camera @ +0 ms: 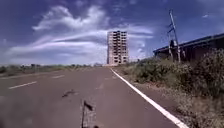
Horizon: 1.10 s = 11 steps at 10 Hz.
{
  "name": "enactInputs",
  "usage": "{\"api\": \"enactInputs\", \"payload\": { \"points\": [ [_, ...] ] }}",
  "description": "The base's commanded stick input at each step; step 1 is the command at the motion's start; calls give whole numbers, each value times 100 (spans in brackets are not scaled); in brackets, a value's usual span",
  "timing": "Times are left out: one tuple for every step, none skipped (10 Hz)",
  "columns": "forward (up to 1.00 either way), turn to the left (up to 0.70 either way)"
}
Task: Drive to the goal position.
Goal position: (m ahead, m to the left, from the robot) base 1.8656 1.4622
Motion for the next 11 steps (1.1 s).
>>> {"api": "enactInputs", "payload": {
  "points": [
    [100,0],
    [100,7],
    [100,27],
    [100,37],
    [100,29],
    [100,21],
    [100,13],
    [100,5],
    [100,0],
    [100,0],
    [100,0]
  ]
}}
